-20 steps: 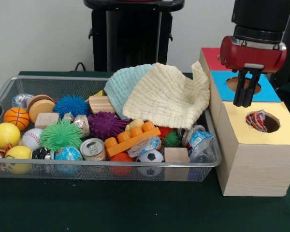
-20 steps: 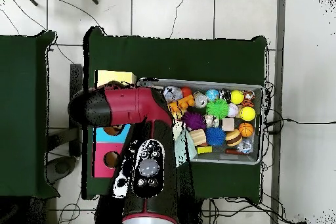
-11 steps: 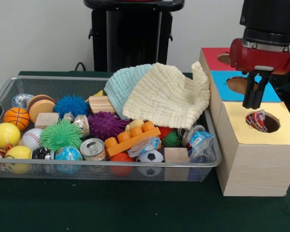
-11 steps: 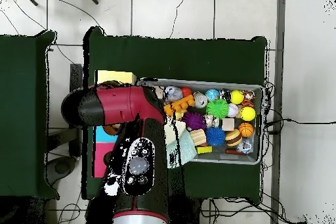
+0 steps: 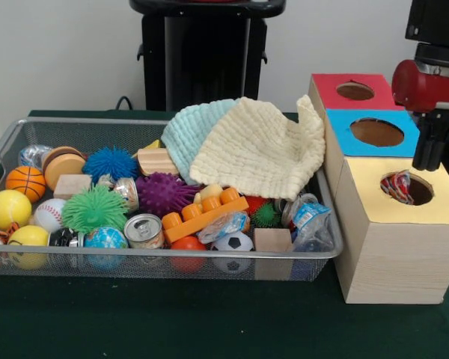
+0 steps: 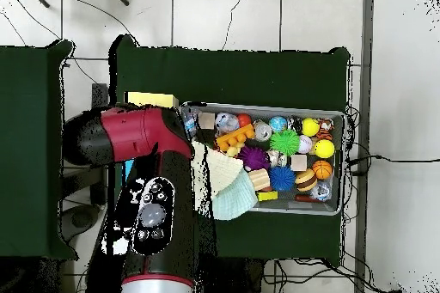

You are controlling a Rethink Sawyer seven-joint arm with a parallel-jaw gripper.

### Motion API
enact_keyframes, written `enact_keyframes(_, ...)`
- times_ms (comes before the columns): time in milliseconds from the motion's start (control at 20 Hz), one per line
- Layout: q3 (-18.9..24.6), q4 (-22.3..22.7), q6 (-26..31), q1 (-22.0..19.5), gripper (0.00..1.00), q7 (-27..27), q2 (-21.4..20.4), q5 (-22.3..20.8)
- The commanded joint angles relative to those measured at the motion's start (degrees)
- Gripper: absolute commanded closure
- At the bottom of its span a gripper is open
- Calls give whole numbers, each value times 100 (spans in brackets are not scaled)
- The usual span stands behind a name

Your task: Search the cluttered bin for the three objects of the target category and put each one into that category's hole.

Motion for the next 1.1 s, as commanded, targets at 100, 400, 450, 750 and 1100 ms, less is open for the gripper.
enact_keyframes(100, 107, 34, 396, -161, 100, 882, 446, 62)
enact_keyframes(400, 117, 78, 131, -196, 100, 885, 587, 26)
enact_keyframes(450, 121, 90, 100, -204, 100, 884, 594, 26)
enact_keyframes(750, 203, 190, -12, -320, 100, 783, 584, 24)
enact_keyframes(1100, 225, 59, -45, -386, 100, 695, 757, -39)
